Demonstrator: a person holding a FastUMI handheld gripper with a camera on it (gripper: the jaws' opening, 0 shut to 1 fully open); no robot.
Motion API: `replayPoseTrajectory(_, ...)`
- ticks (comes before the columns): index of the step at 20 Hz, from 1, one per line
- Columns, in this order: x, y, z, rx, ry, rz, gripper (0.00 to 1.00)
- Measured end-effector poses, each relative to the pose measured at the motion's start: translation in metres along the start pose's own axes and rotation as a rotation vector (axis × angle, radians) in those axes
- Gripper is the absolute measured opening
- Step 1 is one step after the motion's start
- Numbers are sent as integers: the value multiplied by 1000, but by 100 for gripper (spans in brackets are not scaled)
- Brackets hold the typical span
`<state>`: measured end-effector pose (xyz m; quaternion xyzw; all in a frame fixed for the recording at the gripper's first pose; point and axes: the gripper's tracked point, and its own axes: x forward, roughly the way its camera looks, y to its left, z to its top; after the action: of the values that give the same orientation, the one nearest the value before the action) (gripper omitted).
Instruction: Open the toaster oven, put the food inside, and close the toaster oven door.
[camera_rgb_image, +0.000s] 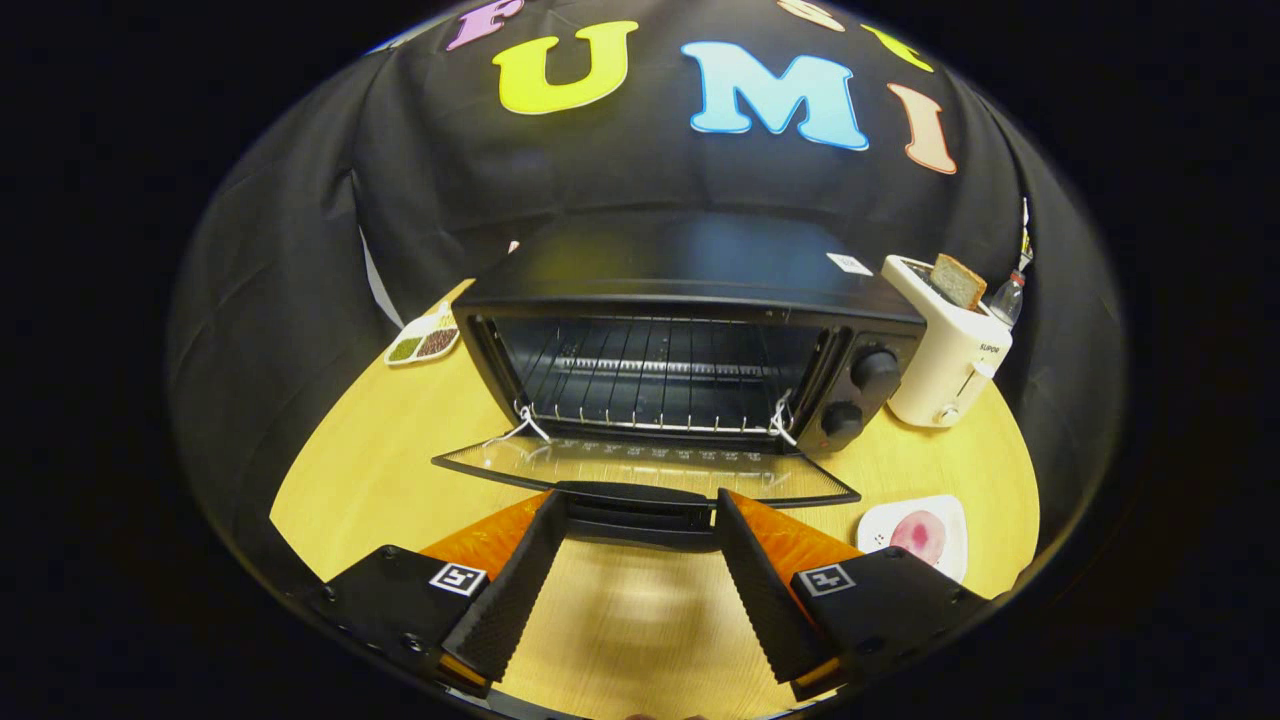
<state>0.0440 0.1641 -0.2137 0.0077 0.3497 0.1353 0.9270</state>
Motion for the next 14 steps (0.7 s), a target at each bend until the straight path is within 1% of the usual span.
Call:
replayPoseTrajectory(3,11,-1,-50,-29,142,42,97)
replayPoseTrajectory(4,12,-6,-62,-34,173,41,97)
replayPoseTrajectory(5,11,-6,-68,-26,176,46,97)
replayPoseTrajectory(7,3,-11,-69,-35,159,55,97)
replayPoseTrajectory(10,-9,-32,-67,-40,147,39,97)
replayPoseTrajectory(12,-16,-40,-63,-47,137,72,97)
replayPoseTrajectory(14,-29,-56,-63,-66,144,74,97)
